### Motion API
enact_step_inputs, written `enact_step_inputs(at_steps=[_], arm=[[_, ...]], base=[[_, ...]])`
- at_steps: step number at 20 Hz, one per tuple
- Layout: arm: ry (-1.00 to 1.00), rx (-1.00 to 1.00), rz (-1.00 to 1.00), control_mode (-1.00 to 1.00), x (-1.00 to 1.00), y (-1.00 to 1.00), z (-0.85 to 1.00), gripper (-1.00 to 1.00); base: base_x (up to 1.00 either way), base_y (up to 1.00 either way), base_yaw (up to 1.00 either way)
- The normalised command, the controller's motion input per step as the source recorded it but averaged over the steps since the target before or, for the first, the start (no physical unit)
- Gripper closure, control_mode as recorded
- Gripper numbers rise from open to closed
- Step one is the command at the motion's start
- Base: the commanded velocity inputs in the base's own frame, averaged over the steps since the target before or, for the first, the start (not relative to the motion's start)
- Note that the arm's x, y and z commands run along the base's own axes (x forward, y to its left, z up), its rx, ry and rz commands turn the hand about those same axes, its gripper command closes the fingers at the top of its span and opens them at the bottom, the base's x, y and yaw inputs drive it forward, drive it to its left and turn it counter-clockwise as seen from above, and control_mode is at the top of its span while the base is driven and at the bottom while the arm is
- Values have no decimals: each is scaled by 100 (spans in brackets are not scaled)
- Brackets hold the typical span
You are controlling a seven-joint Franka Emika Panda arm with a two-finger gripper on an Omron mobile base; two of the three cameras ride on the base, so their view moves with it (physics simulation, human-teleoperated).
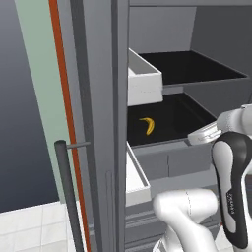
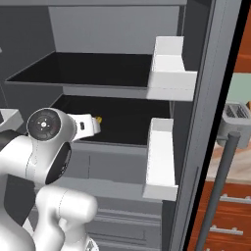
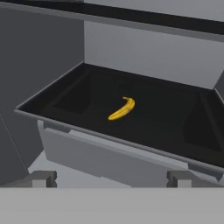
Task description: Retrieve the peach and banana from the fridge and place them into the bowl on the dining table.
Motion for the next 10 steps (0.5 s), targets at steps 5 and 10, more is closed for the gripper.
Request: enact_step_inputs(at_steps=[5,10], arm=[[0,0,0,100,0,0,0,-100],[0,0,0,100,0,0,0,-100]], base=[[-19,0,-4],[-3,2,-2]])
